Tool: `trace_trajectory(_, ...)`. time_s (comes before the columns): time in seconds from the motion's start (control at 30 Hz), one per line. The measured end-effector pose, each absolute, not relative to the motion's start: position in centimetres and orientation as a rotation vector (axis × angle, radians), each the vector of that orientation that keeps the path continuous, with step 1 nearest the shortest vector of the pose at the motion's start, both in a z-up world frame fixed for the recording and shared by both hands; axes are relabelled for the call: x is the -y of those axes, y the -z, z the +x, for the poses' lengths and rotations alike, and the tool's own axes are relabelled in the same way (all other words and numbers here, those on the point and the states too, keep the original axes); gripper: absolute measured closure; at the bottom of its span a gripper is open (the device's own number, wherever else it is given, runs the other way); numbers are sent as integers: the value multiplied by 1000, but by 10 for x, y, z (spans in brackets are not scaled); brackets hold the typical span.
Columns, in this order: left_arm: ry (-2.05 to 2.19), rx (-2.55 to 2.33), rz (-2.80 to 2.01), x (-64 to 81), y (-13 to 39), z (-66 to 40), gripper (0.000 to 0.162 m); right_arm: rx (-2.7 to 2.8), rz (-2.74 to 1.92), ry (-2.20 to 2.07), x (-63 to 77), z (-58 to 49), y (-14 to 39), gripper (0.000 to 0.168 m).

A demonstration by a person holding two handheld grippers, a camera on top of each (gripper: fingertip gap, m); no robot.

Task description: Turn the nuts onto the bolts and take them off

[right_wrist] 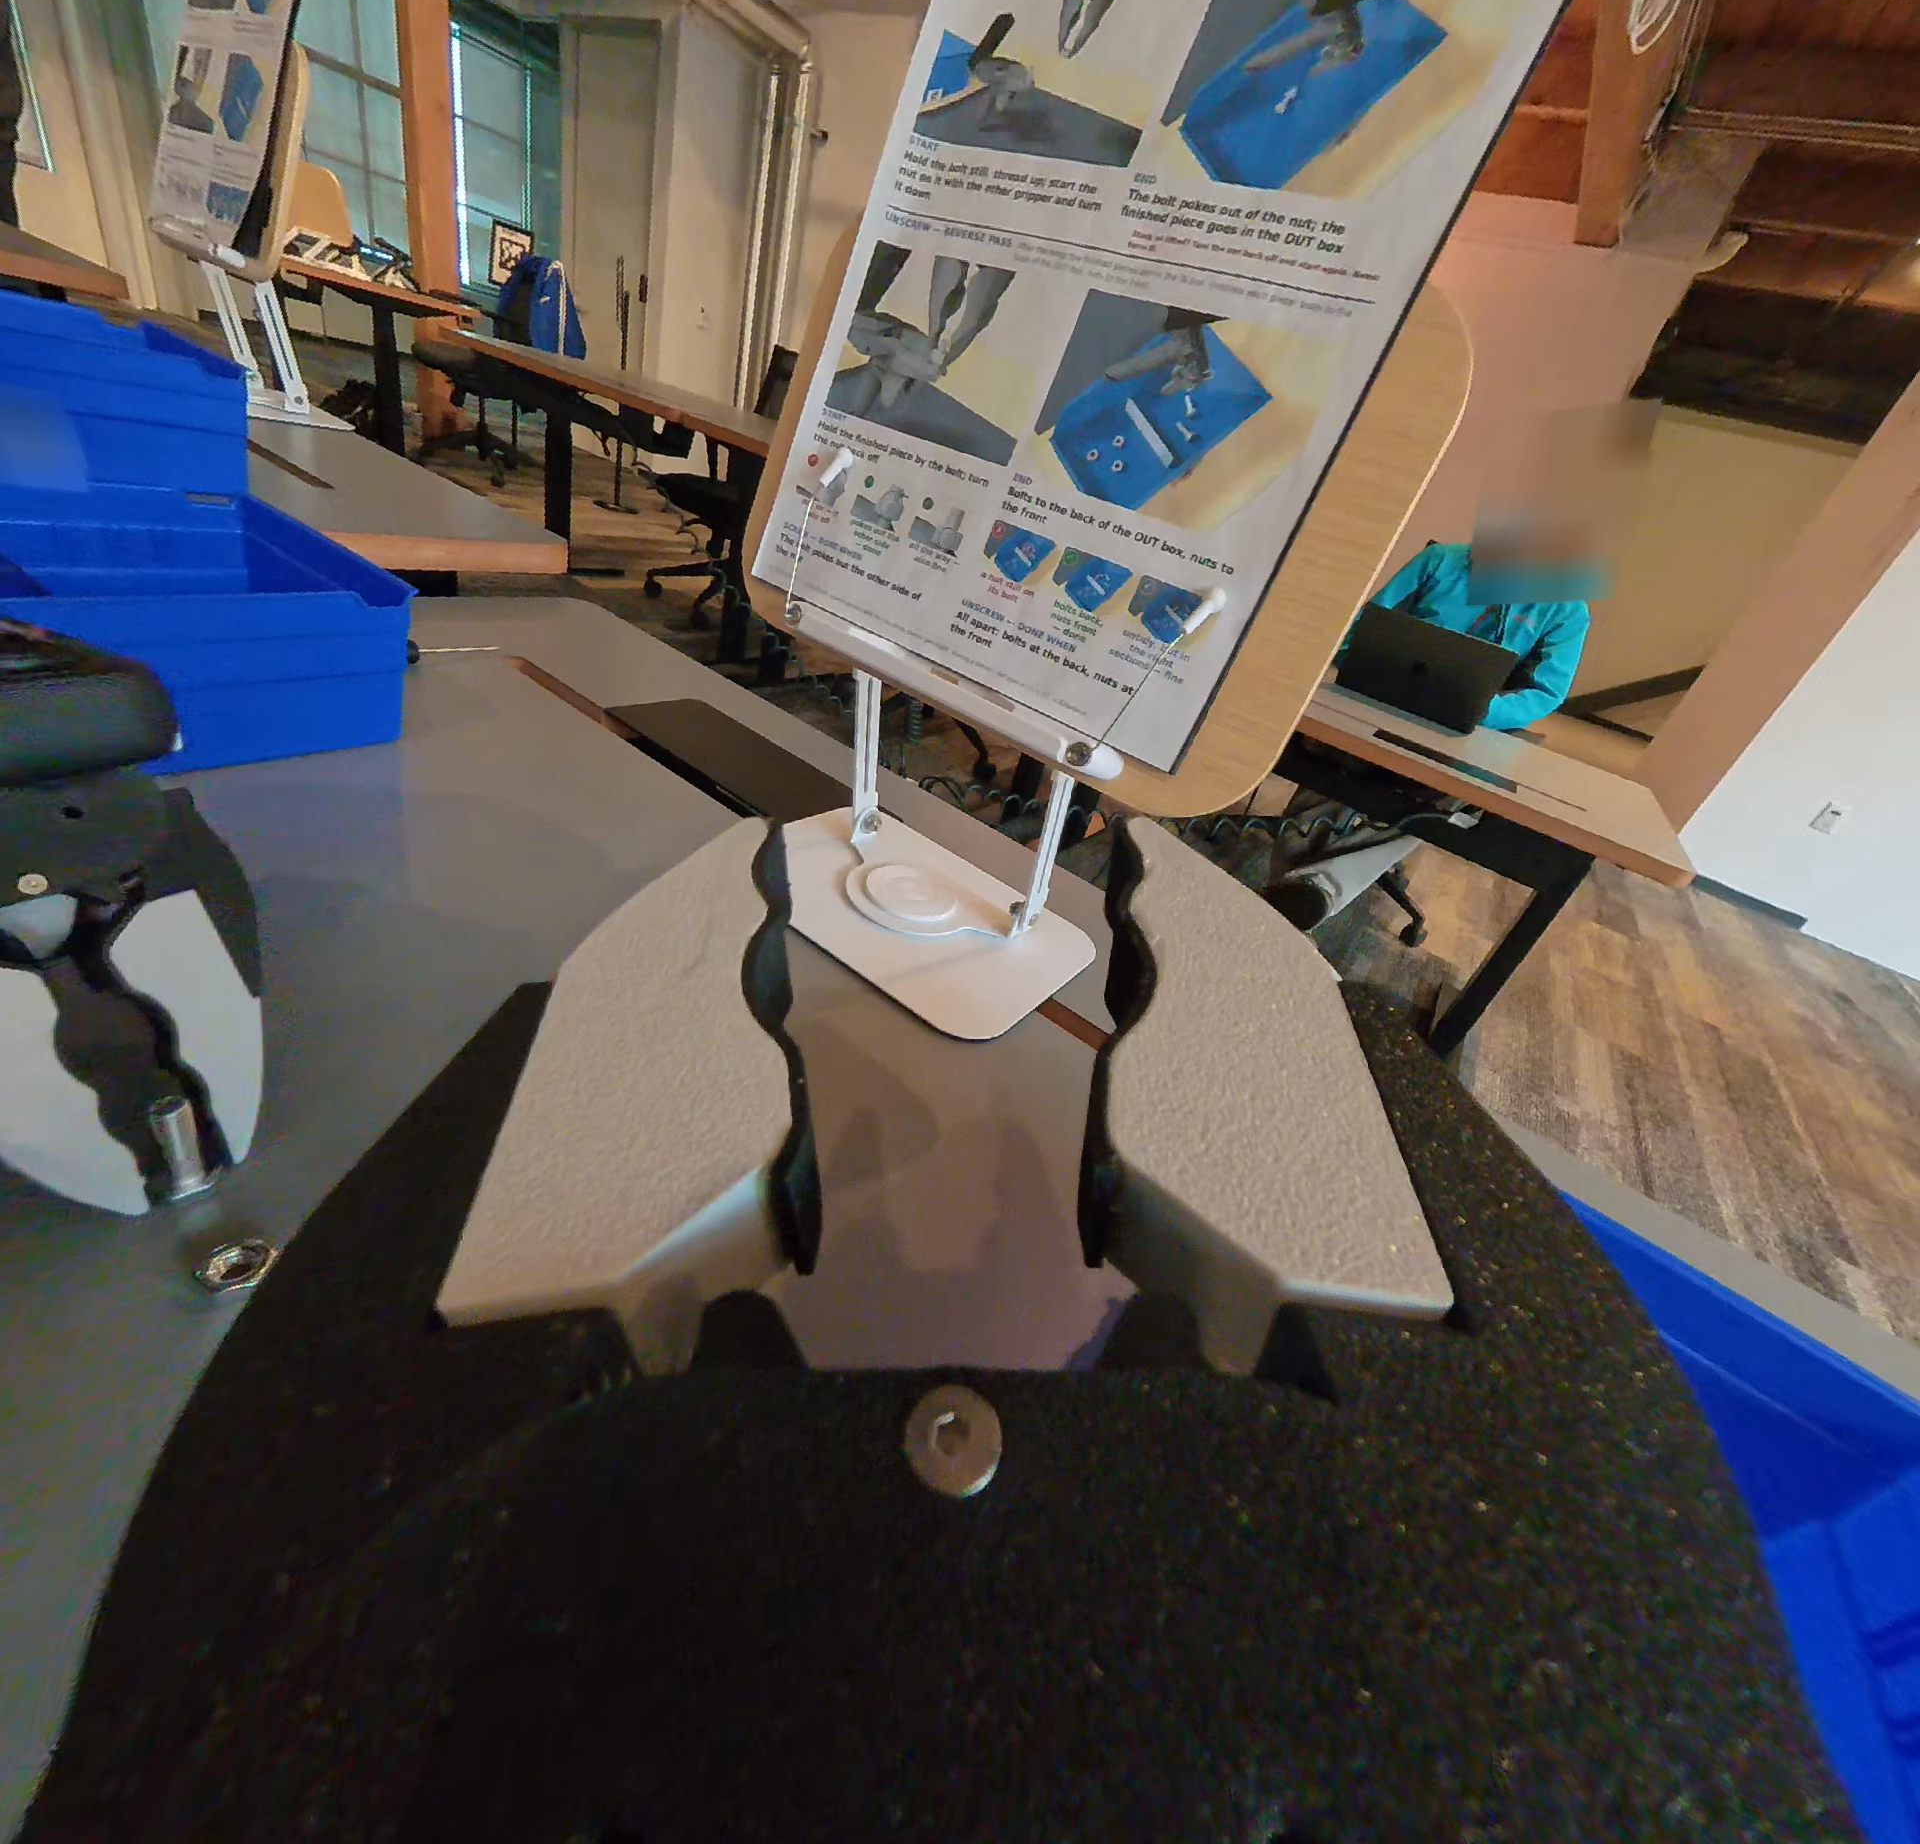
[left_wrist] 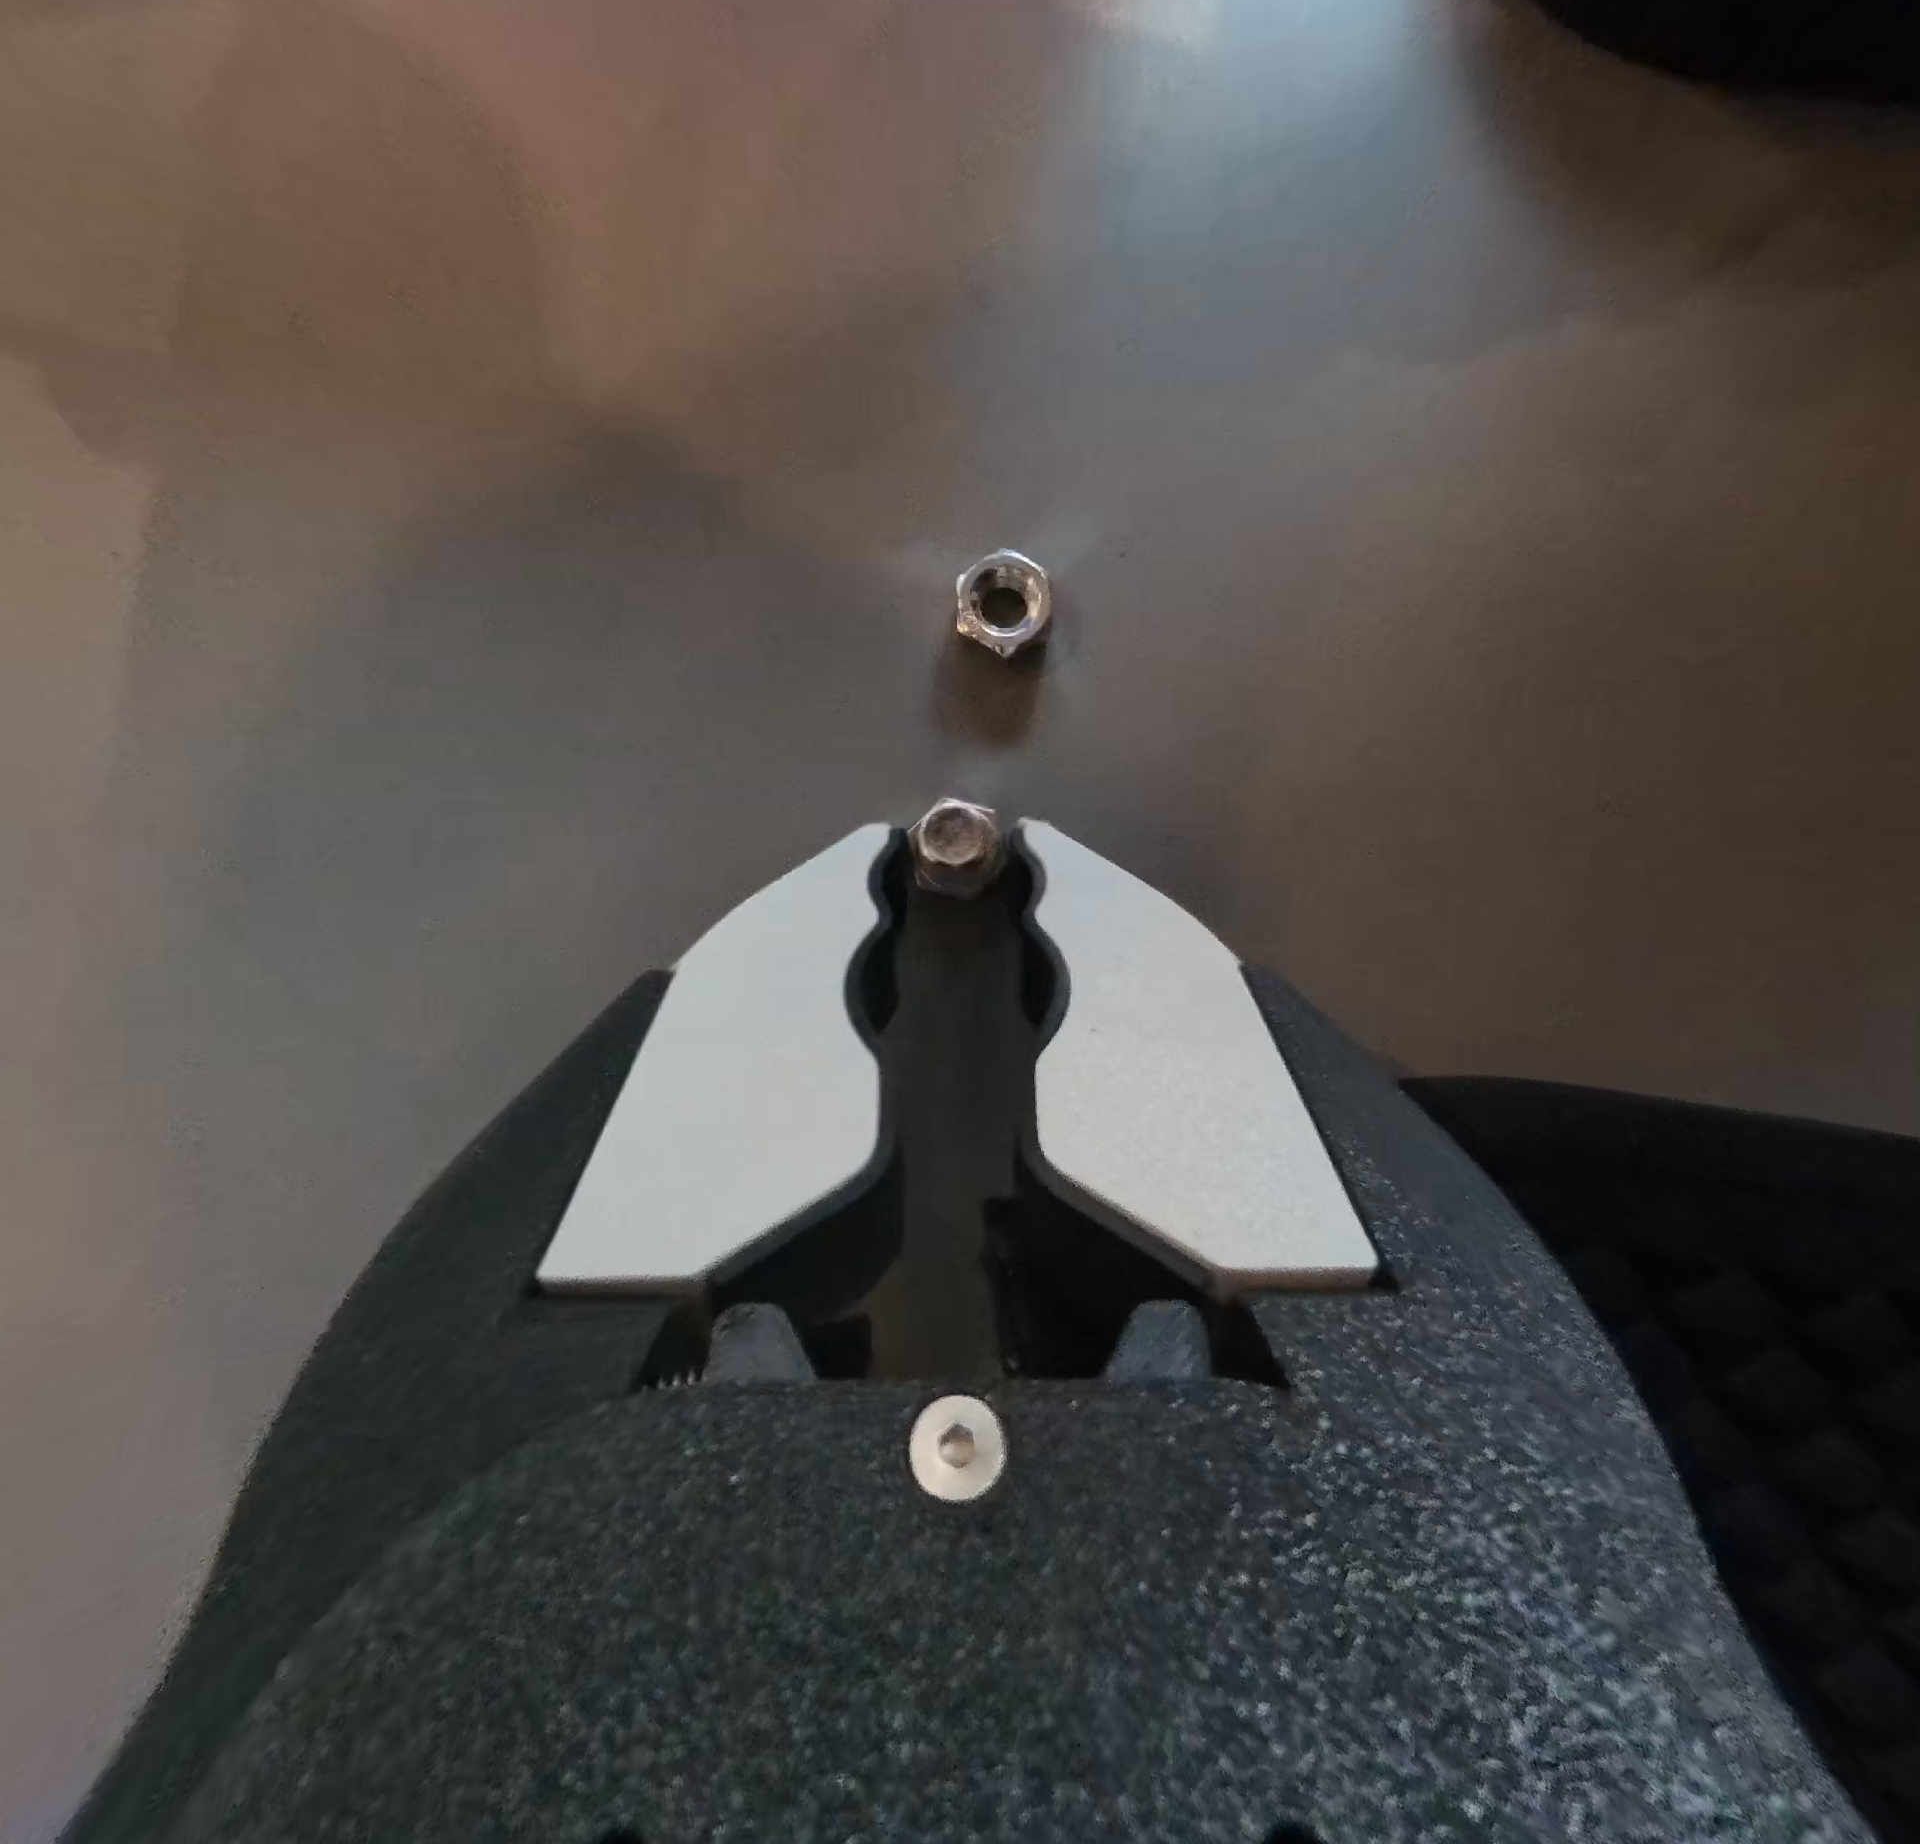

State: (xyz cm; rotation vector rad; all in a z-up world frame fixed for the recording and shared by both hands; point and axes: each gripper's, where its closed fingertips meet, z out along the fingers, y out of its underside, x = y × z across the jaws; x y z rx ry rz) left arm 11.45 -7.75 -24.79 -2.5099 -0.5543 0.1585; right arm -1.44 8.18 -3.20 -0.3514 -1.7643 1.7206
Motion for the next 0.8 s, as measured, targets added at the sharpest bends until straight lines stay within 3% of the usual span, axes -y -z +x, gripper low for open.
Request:
trace_trajectory(0.3, -120, 523, -2466, 73, 239, 124, 144, 1879, -172, -1766, -59, 7, 38, 113)
trace_trajectory(0.53, 37, 326, -2441, 51, 193, 157, 144, 2217, 744, -1654, 2, 118, 69, 116)
trace_trajectory(0.8, 108, 134, -2447, 33, 156, 183, 144, 2374, 1569, -1038, 25, 194, 92, 130)
